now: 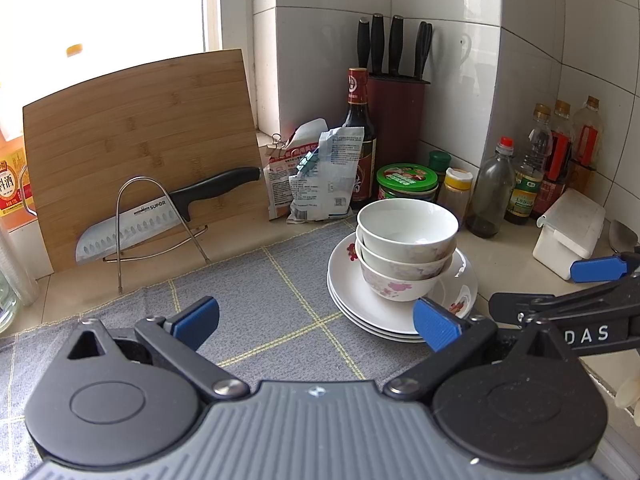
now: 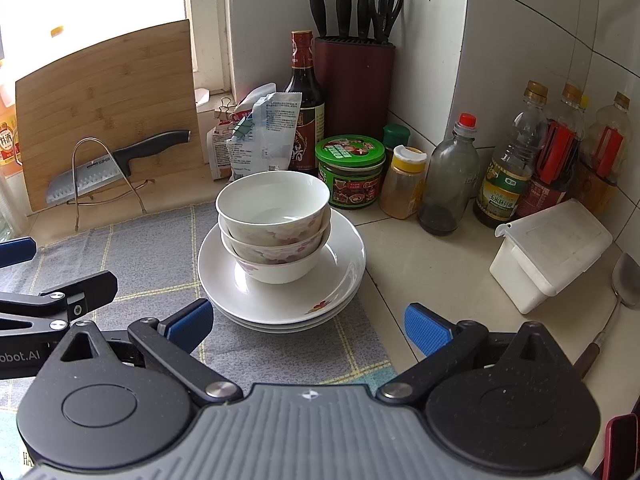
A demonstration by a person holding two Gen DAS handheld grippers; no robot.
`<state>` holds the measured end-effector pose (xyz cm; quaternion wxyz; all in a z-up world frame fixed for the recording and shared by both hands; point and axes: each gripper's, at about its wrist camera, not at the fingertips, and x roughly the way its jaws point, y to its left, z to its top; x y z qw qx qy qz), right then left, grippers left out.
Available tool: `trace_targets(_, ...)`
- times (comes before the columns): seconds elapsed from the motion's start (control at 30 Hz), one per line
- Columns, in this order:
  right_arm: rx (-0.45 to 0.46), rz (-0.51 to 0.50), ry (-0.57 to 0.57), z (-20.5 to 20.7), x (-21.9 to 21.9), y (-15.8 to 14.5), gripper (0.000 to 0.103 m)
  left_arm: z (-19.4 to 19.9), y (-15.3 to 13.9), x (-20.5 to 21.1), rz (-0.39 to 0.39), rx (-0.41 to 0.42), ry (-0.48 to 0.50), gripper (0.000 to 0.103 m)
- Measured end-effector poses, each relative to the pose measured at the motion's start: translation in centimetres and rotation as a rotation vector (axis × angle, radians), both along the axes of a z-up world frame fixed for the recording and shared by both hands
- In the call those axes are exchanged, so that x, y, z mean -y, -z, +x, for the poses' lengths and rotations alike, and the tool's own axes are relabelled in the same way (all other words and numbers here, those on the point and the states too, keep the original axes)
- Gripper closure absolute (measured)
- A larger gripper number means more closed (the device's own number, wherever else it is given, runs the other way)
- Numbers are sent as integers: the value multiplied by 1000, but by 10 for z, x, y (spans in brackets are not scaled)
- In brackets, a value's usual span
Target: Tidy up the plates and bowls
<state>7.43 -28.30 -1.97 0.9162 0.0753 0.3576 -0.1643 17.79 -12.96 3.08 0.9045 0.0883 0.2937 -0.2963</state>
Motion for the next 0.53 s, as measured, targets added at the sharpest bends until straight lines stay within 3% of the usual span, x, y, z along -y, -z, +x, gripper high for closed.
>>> trace_targets(0.53,-2,-9,6,0,0,-1,0,1,0,2,0,-3,2,1)
